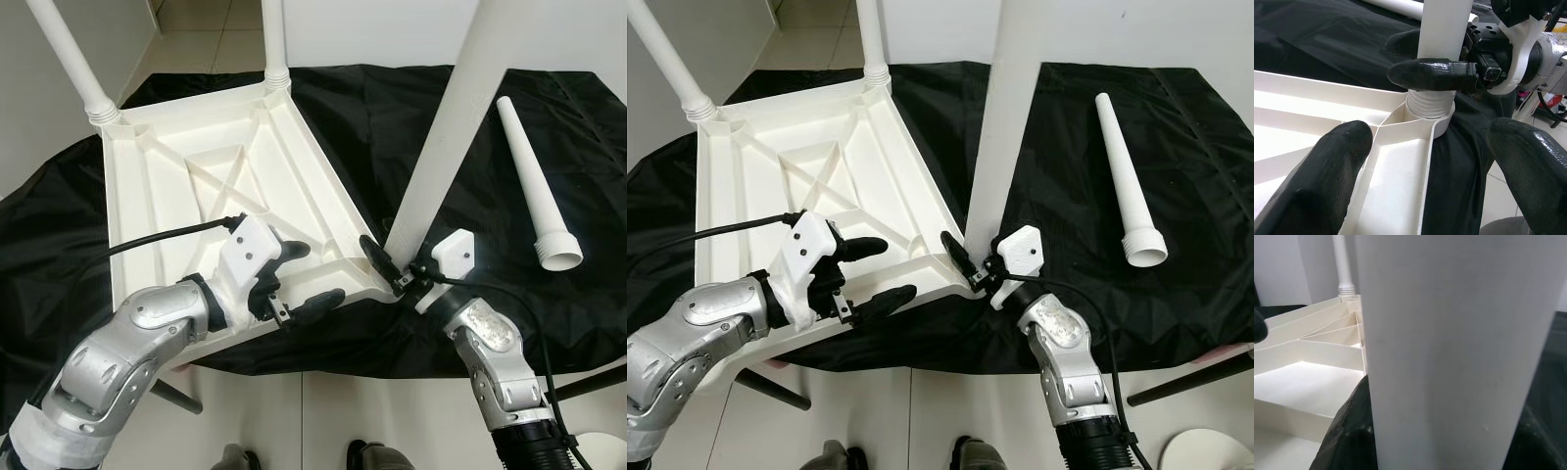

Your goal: Building children table

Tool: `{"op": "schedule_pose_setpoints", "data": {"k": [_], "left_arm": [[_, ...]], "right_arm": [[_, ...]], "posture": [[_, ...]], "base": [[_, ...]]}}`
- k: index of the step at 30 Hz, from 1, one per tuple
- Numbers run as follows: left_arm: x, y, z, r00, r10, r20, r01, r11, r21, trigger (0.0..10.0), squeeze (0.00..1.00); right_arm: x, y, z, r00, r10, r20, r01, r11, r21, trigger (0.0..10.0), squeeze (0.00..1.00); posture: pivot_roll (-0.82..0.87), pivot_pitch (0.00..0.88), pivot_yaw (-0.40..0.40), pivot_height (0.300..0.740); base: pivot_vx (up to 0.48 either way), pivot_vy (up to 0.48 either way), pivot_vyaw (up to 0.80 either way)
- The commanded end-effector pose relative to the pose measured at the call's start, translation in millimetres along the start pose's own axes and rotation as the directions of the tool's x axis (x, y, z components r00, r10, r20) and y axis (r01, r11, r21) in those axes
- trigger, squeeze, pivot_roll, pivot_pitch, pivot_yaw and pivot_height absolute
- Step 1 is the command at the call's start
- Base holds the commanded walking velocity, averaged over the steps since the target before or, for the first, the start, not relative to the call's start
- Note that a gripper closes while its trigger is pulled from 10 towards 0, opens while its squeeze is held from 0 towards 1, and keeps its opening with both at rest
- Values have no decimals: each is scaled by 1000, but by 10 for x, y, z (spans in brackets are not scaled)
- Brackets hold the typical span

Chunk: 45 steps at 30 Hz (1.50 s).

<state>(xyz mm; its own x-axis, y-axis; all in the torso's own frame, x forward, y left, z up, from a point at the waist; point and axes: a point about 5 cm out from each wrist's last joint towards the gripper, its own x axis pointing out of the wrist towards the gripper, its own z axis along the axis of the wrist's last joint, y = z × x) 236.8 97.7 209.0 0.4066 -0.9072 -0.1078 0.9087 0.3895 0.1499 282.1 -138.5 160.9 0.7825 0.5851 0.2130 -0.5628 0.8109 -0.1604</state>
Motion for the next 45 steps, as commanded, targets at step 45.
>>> {"op": "schedule_pose_setpoints", "data": {"k": [45], "left_arm": [[-8,-29,62,999,-47,21,46,998,49,10000,0]], "right_arm": [[248,21,-408,676,-713,-185,725,688,0,10000,0]], "posture": [[-16,141,29,740]], "base": [[0,0,0]]}}
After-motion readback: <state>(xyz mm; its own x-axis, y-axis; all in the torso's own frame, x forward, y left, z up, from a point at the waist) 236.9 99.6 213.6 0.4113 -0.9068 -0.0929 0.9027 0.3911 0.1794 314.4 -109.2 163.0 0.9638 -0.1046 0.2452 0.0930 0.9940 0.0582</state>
